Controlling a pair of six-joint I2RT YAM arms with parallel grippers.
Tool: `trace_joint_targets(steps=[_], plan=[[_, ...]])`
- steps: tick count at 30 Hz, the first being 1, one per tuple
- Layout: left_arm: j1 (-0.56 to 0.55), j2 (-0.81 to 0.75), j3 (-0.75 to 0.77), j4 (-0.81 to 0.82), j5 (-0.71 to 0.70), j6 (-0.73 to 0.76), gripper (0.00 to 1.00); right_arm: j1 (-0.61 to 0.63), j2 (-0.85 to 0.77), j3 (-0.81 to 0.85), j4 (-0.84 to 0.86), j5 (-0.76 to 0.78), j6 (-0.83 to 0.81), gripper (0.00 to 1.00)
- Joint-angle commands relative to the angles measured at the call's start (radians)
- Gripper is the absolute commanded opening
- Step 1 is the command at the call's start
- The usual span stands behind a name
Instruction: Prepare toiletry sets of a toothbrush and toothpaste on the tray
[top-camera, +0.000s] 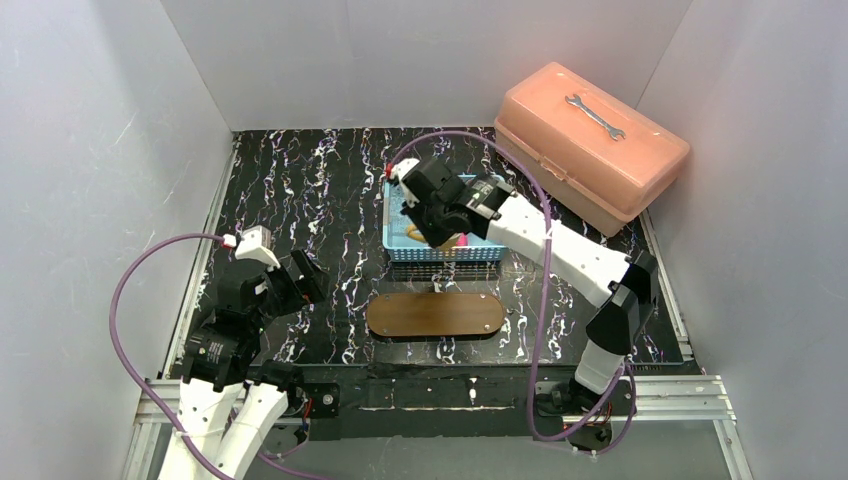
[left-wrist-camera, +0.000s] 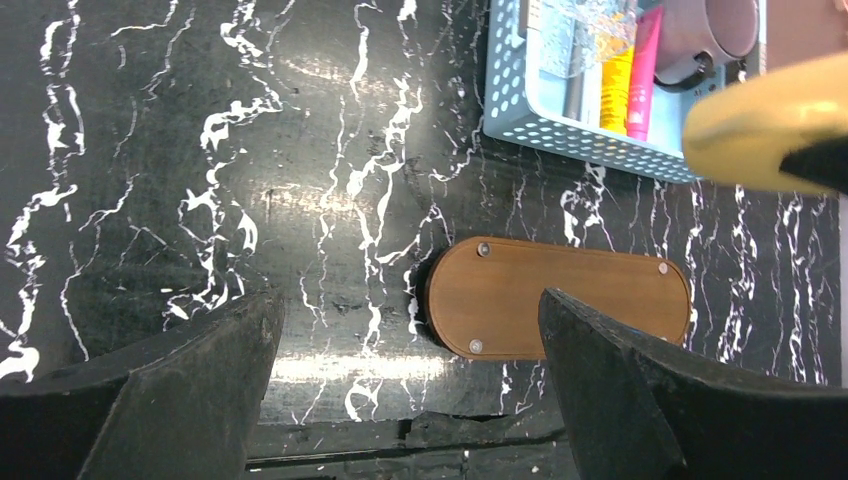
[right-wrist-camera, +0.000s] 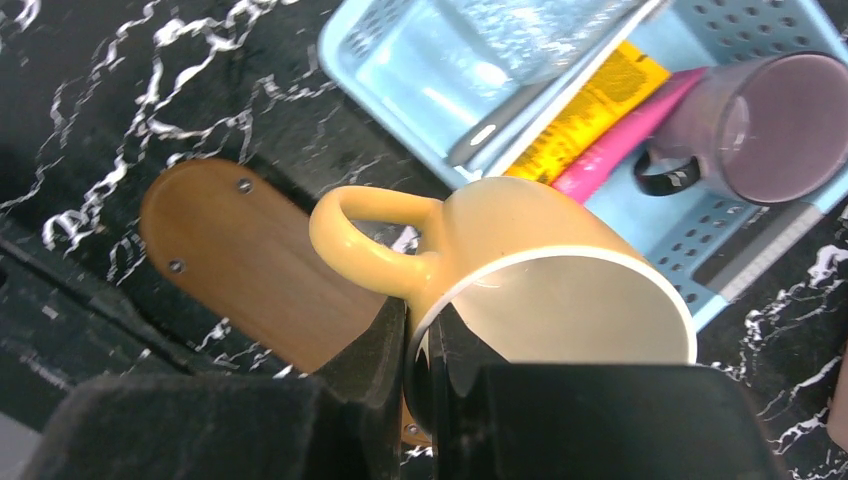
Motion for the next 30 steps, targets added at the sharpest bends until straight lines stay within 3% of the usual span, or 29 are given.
trace_joint_targets(steps=[1, 10, 17, 20, 30], plan=[[-0.003, -0.009, 0.004, -0.04, -0.103, -0.032, 0.98, 0.094, -0.05, 0.039, 0.014, 0.046, 0.055, 0.01], [-0.002, -0.037, 0.016, -0.093, -0.255, -0.102, 0.98, 0.246, -0.006, 0.027, 0.037, 0.058, 0.136, 0.01], [-0.002, -0.067, 0.046, -0.246, -0.588, -0.318, 0.98, 0.353, 0.132, 0.061, 0.069, 0.04, 0.206, 0.01], [-0.004, -0.076, 0.065, -0.316, -0.666, -0.399, 0.98, 0.363, 0.18, 0.088, 0.076, 0.012, 0.219, 0.01], [-0.002, -0.114, 0.062, -0.327, -0.685, -0.422, 0.98, 0.375, 0.271, 0.126, 0.094, -0.031, 0.24, 0.01]])
